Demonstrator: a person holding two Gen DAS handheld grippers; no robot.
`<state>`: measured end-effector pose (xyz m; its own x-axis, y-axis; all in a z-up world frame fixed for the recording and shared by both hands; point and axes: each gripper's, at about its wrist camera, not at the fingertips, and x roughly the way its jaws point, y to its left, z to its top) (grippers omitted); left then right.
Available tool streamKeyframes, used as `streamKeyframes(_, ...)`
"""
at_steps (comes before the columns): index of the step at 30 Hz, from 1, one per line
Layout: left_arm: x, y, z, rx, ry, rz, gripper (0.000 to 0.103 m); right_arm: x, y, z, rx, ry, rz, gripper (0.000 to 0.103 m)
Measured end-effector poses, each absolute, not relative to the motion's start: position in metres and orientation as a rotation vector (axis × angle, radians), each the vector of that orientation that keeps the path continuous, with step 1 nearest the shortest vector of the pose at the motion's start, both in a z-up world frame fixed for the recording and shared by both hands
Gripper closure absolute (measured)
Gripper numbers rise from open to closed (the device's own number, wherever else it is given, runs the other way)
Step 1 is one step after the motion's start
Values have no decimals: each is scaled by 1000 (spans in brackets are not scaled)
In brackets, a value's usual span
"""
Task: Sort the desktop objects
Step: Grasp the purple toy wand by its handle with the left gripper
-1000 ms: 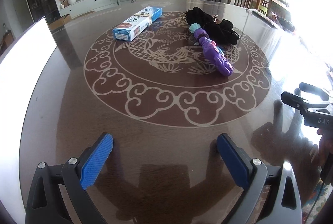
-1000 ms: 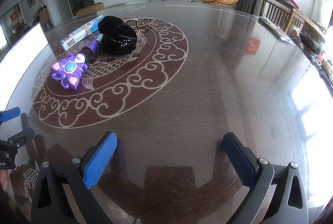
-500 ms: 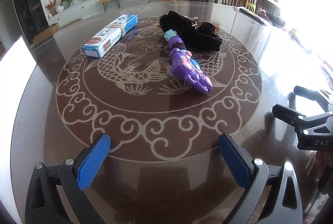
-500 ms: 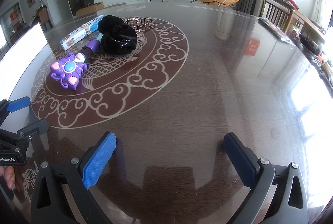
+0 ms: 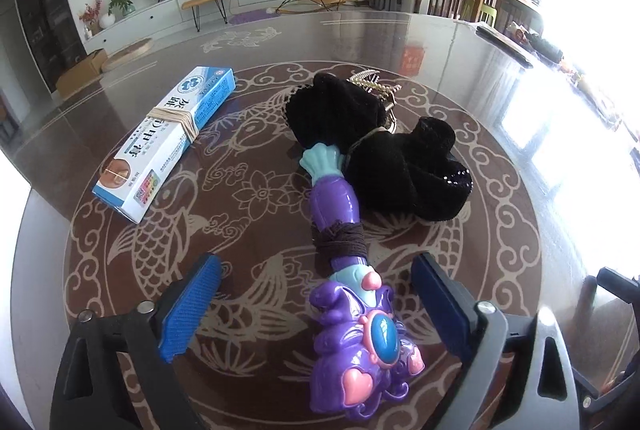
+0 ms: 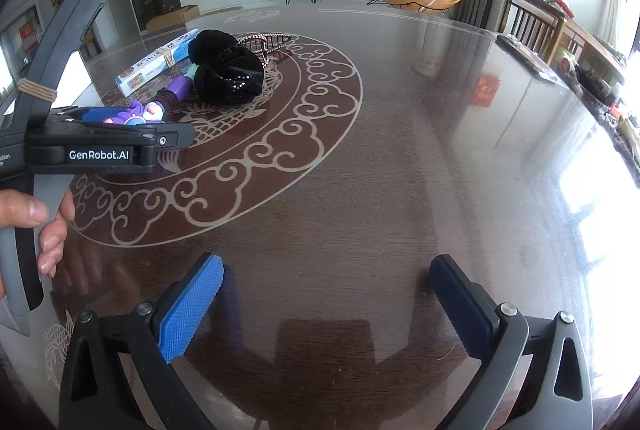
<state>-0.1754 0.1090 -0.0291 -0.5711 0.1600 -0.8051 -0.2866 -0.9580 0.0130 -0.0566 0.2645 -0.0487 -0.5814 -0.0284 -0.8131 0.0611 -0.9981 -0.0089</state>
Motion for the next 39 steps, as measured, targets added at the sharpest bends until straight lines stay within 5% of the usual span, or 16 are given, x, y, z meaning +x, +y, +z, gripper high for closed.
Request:
streamKeyframes(2, -173, 104, -26, -1269, 203, 2586, 65, -57, 264, -49, 1412, 55, -2749, 0)
streamKeyframes(4, -166, 97, -25, -1260, 202, 2584, 76, -57, 264, -49, 1412, 55, -2749, 0)
streamKeyframes(16, -80, -17, -24, -1291, 115, 2713, 74, -57, 264, -49, 1413, 55, -2749, 0)
streamKeyframes(18, -76, -36, -24, -1306, 88, 2741, 68, -57, 264, -49, 1413, 55, -2749, 0)
streamKeyframes(20, -76, -52, -27, -1343, 53, 2775, 33, -57, 264, -49, 1413, 55, -2749, 0)
streamKeyframes(22, -76, -65, -29, -1377, -25, 2789, 14, -57, 264, -49, 1415, 57, -2751, 0)
streamKeyframes(25, -79, -57, -33, -1406, 40, 2772, 2, -57, 264, -50, 1415, 59, -2752, 0)
streamKeyframes(39, -79, -54, -34, -1414, 52, 2758, 0, -62, 263, -50, 1422, 62, -2743, 0)
